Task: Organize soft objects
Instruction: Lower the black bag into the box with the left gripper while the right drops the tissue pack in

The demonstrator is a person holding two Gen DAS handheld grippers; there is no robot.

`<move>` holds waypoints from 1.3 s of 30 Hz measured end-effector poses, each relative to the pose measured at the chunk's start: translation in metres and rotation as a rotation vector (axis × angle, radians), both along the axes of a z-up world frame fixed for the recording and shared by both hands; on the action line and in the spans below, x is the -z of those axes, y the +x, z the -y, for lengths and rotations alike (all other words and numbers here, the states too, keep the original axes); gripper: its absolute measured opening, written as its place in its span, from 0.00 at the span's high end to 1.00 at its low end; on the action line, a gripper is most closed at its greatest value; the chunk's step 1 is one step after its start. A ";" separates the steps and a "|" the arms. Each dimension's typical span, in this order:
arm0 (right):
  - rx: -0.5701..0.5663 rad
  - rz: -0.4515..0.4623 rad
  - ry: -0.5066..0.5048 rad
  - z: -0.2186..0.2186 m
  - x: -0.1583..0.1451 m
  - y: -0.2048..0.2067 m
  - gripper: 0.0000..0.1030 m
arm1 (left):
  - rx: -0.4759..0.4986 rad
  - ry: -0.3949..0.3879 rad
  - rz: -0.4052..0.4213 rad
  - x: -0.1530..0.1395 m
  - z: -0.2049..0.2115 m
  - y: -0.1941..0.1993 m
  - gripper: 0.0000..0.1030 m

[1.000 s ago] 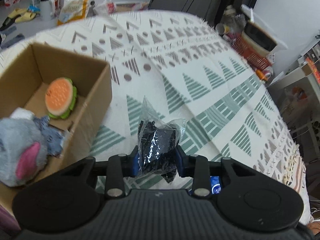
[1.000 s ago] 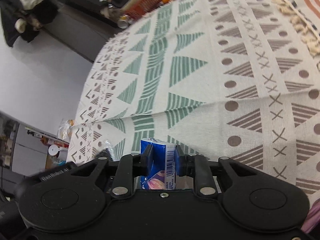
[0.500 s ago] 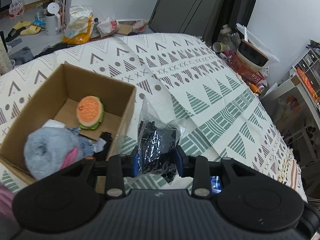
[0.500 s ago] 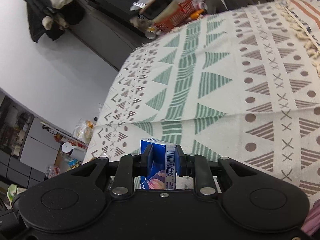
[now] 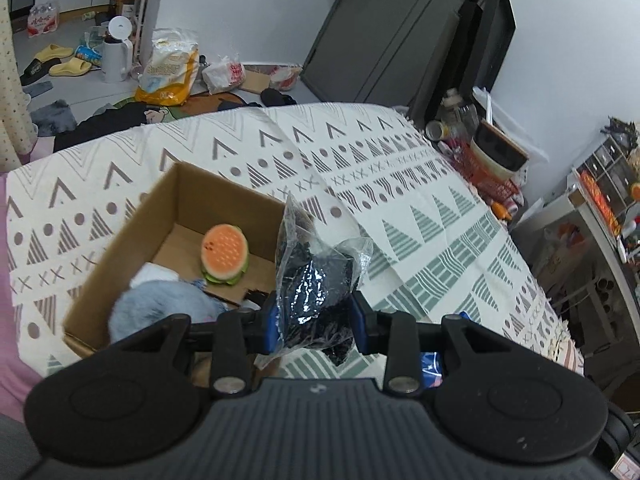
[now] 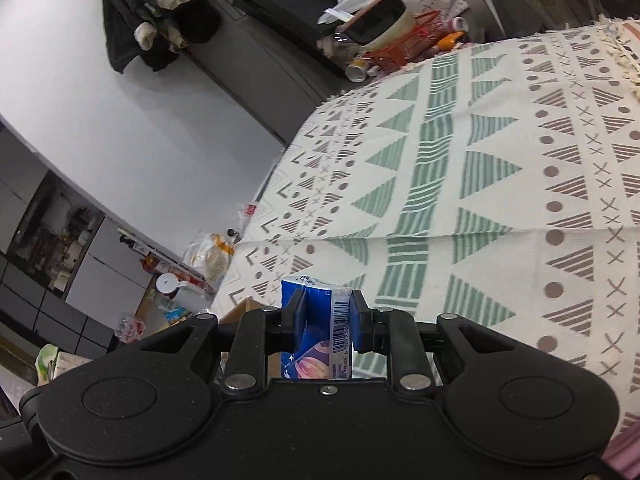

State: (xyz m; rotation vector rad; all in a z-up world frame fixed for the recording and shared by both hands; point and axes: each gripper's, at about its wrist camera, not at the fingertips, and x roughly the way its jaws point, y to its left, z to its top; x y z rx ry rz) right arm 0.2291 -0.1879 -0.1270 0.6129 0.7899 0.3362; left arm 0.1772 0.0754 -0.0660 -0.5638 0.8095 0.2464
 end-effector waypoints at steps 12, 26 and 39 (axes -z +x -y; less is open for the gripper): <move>-0.092 0.073 -0.004 -0.047 -0.017 -0.001 0.79 | -0.055 -0.025 0.021 0.000 -0.055 -0.013 0.67; -0.189 0.075 -0.038 -0.104 -0.017 0.004 0.79 | -0.090 -0.097 -0.018 0.031 -0.104 -0.006 0.67; -0.253 0.098 -0.080 -0.137 -0.008 0.010 0.67 | -0.078 -0.112 -0.062 0.049 -0.118 0.012 0.63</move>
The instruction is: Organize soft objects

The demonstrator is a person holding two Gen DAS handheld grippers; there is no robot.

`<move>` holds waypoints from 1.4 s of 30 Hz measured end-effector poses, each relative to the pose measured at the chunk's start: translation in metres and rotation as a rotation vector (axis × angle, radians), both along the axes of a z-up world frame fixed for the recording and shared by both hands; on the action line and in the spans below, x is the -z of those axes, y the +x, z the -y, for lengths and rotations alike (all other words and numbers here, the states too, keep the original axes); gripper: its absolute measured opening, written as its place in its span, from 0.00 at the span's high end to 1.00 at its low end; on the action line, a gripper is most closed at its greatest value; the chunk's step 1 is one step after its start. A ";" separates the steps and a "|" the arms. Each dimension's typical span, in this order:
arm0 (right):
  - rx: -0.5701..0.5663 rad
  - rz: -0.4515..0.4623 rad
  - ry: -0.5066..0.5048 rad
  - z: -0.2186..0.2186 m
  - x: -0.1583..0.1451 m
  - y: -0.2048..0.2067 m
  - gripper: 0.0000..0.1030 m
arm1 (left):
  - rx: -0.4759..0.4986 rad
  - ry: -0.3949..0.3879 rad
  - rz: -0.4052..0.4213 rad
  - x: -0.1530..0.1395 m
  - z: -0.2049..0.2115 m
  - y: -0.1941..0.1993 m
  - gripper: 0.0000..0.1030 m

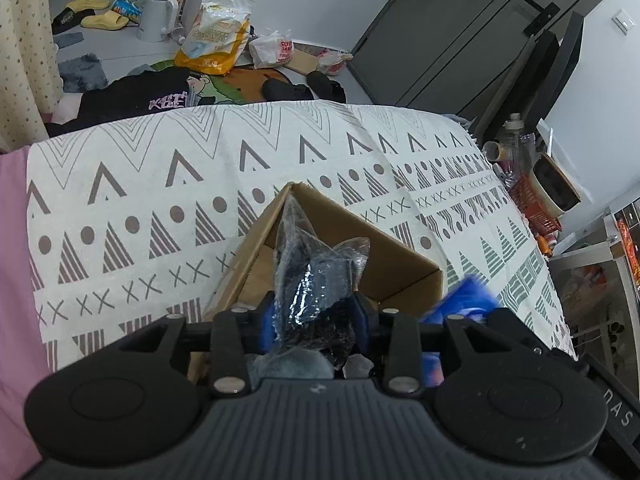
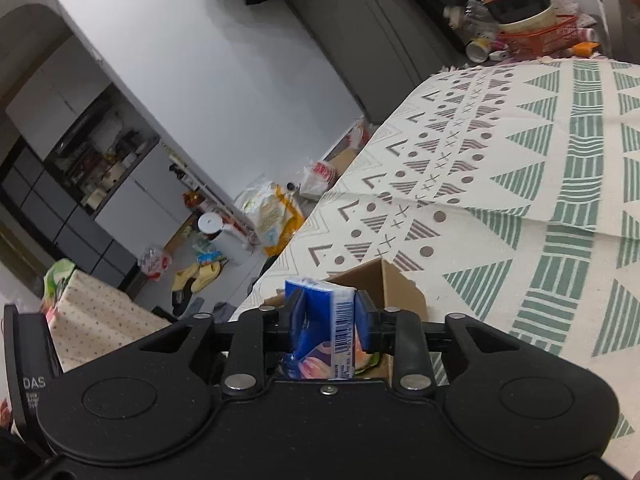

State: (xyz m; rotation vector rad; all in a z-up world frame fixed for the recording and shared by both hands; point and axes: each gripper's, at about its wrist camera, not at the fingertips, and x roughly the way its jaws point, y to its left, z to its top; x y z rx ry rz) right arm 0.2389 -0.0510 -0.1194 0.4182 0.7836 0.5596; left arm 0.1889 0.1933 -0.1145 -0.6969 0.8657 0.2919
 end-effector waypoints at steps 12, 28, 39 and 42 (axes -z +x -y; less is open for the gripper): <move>0.062 -0.040 0.007 0.023 -0.006 -0.003 0.43 | -0.008 0.054 -0.003 -0.020 0.007 -0.006 0.36; 0.062 -0.055 -0.024 0.067 -0.024 -0.012 0.28 | 0.051 0.212 -0.038 -0.049 0.064 -0.015 0.25; 0.070 -0.007 -0.040 0.108 -0.048 -0.021 0.07 | 0.080 0.302 -0.036 -0.080 0.102 -0.034 0.24; 0.055 0.014 -0.033 0.117 -0.056 -0.026 0.03 | 0.072 0.324 -0.030 -0.089 0.110 -0.042 0.21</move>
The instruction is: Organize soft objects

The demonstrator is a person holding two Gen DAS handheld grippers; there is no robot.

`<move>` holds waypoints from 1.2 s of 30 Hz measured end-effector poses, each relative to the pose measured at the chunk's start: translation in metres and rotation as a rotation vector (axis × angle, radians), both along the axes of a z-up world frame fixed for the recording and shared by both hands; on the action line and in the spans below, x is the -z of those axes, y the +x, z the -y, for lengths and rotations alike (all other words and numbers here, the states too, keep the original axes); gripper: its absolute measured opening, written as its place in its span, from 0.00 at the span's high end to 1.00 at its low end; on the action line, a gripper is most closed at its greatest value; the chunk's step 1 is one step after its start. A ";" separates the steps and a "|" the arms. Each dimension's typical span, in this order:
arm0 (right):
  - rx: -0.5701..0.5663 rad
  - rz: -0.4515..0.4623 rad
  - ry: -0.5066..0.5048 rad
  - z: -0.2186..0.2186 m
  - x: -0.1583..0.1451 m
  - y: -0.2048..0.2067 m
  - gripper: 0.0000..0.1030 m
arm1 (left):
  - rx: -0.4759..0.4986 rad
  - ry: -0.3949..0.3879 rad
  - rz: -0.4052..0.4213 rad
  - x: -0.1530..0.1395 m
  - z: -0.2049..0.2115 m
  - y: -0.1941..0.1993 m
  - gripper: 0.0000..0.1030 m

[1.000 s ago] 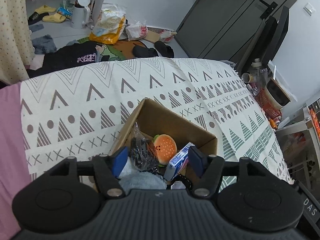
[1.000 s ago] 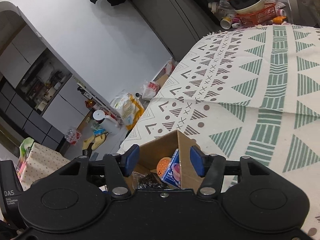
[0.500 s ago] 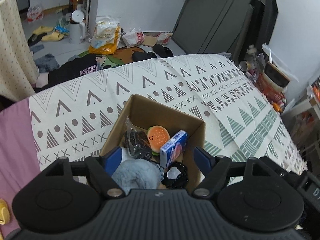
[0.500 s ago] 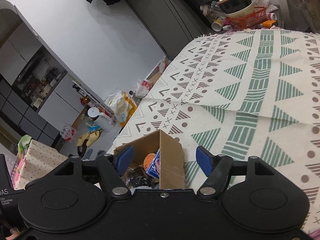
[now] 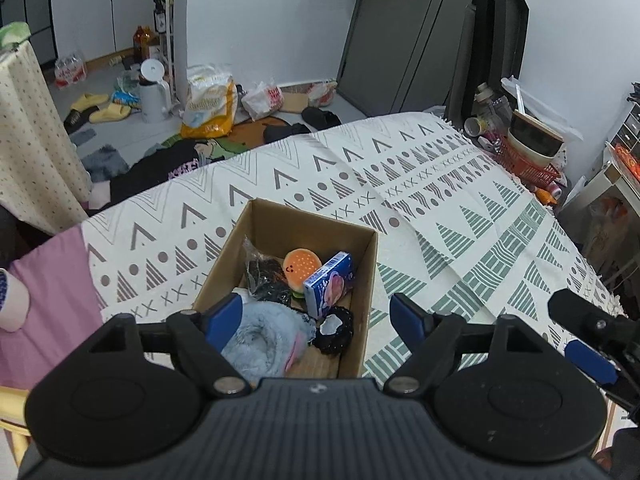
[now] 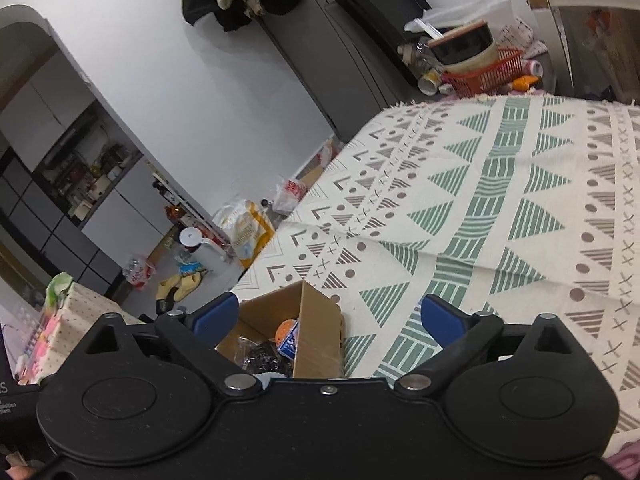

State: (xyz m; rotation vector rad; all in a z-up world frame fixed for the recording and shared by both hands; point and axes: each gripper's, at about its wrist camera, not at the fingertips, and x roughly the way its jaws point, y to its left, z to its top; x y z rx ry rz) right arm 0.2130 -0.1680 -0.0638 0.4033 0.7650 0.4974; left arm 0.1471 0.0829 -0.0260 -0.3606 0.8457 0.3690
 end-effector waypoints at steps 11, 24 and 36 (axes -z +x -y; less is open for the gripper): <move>-0.036 0.068 -0.029 0.037 -0.021 -0.029 0.00 | 0.056 0.052 -0.005 -0.028 0.037 -0.026 0.18; 0.000 0.136 -0.072 0.076 -0.059 -0.080 0.00 | 0.080 0.084 0.049 -0.069 0.060 -0.084 0.18; -0.023 0.141 -0.161 0.076 -0.089 -0.126 0.00 | 0.097 0.094 0.110 -0.100 0.071 -0.131 0.07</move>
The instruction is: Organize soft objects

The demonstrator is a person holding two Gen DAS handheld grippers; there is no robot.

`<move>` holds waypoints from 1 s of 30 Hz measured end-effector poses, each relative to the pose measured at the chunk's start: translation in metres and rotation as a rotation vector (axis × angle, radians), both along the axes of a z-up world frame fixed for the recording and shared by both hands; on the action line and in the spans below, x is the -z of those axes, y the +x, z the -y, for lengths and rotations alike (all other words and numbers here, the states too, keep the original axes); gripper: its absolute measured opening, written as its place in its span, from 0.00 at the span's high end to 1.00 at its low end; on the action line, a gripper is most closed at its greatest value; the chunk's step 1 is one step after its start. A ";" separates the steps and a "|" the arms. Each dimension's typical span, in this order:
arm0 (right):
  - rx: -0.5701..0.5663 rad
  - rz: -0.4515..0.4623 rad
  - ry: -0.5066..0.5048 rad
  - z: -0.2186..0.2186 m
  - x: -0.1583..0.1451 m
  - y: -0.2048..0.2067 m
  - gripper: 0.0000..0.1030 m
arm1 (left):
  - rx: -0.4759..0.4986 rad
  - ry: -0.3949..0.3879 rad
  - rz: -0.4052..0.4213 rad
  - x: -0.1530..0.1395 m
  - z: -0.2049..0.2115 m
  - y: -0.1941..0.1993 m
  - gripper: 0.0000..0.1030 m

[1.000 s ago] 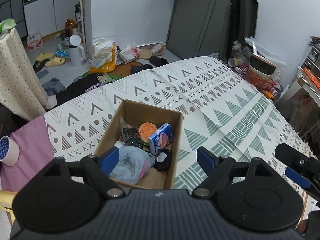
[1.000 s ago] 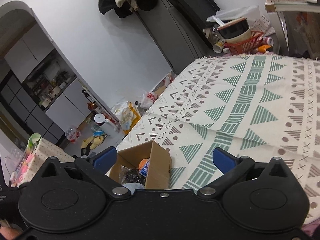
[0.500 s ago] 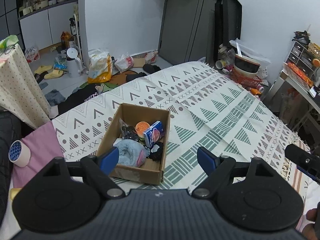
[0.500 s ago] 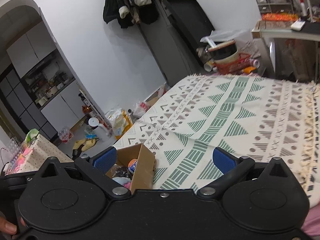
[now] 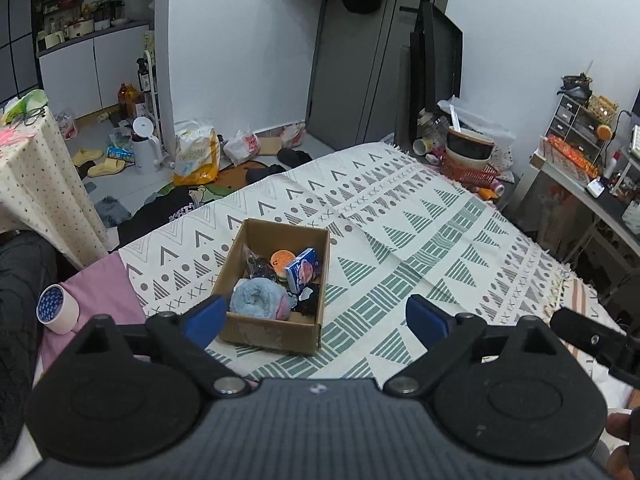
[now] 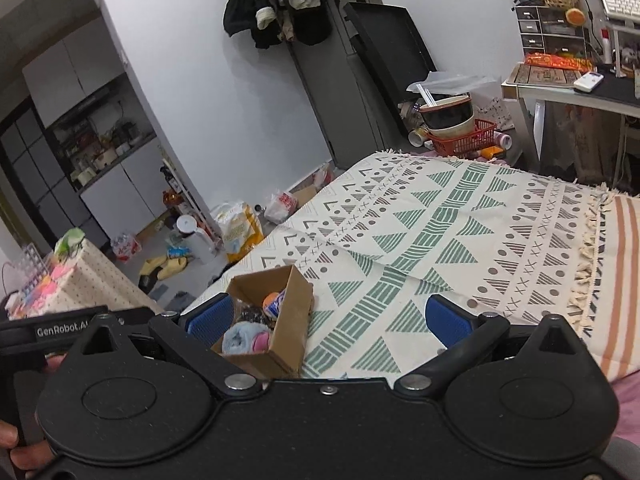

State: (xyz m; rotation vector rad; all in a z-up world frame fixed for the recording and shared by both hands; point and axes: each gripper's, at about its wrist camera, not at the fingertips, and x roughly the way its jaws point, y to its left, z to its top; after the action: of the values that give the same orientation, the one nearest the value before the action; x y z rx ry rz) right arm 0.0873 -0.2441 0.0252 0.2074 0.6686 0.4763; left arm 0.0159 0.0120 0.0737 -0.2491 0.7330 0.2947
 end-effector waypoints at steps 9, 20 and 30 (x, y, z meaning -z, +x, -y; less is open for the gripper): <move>-0.001 0.024 -0.094 0.000 -0.019 -0.032 0.00 | 0.043 0.031 0.022 -0.008 0.013 -0.024 0.01; 0.026 0.025 -0.138 -0.001 -0.026 -0.073 0.00 | 0.119 0.088 0.021 -0.007 0.023 -0.058 0.01; 0.052 0.039 -0.159 -0.007 -0.031 -0.104 0.00 | 0.168 0.110 0.032 -0.012 0.018 -0.093 0.01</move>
State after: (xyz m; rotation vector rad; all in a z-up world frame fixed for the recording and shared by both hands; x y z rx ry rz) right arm -0.0169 -0.2369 0.0562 0.0647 0.6579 0.3746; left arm -0.0774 -0.0058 0.0856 -0.0875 0.6988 0.1699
